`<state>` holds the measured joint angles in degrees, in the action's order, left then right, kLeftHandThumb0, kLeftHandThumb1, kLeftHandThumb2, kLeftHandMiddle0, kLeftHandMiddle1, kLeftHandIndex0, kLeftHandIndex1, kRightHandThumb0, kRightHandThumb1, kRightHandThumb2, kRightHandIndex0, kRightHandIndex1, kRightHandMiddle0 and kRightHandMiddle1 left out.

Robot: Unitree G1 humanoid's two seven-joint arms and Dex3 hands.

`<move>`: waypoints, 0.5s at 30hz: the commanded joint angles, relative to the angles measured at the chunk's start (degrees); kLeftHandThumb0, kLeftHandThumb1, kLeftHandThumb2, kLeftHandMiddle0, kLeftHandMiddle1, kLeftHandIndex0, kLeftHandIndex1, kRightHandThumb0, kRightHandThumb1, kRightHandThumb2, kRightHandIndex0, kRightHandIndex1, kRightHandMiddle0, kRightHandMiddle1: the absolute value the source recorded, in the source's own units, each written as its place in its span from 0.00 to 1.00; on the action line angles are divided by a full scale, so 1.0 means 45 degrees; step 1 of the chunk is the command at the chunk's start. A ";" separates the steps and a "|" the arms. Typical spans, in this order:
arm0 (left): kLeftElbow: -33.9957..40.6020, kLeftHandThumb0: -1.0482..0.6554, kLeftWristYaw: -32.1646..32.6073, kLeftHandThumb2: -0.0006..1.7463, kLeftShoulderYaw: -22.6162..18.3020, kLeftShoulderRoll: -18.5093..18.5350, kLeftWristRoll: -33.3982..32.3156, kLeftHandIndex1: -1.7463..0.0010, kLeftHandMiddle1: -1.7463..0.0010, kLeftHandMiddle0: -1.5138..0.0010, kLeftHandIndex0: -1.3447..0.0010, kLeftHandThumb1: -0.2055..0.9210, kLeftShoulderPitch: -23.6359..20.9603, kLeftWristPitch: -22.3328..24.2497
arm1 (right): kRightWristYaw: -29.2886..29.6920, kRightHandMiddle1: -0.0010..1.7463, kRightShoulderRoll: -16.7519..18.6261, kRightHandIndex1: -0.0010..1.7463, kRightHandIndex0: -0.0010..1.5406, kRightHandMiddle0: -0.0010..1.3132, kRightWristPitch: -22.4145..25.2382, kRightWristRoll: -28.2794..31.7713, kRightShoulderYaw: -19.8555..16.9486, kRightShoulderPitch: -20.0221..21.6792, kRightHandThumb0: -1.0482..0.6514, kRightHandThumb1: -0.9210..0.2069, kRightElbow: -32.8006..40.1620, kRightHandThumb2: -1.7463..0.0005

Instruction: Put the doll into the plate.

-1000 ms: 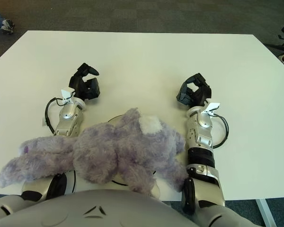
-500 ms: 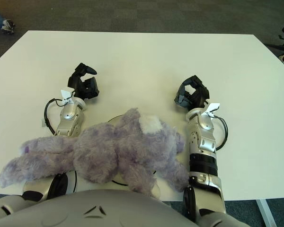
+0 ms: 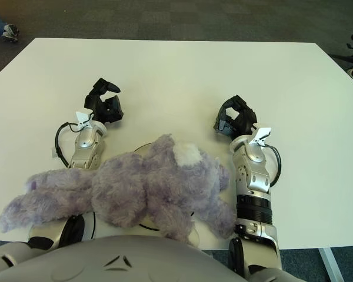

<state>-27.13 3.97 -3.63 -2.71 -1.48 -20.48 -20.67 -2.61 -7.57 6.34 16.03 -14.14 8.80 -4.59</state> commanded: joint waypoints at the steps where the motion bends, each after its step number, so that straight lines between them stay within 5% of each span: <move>1: -0.0253 0.34 0.0037 0.73 -0.0025 -0.0045 0.0022 0.00 0.00 0.18 0.56 0.49 0.0270 0.0031 | -0.0012 1.00 -0.0003 1.00 0.82 0.49 0.0315 -0.0128 0.0046 -0.0299 0.32 0.56 0.0012 0.22; 15: -0.0038 0.33 -0.0103 0.75 -0.0031 -0.0065 -0.0183 0.00 0.00 0.17 0.55 0.47 0.0282 0.0570 | -0.0042 1.00 -0.0005 1.00 0.82 0.48 0.0580 -0.0098 0.0011 -0.0353 0.33 0.55 0.0204 0.23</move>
<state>-27.05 3.90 -3.66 -2.73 -1.80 -20.51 -19.13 -2.73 -7.59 7.43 15.56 -13.89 8.30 -3.43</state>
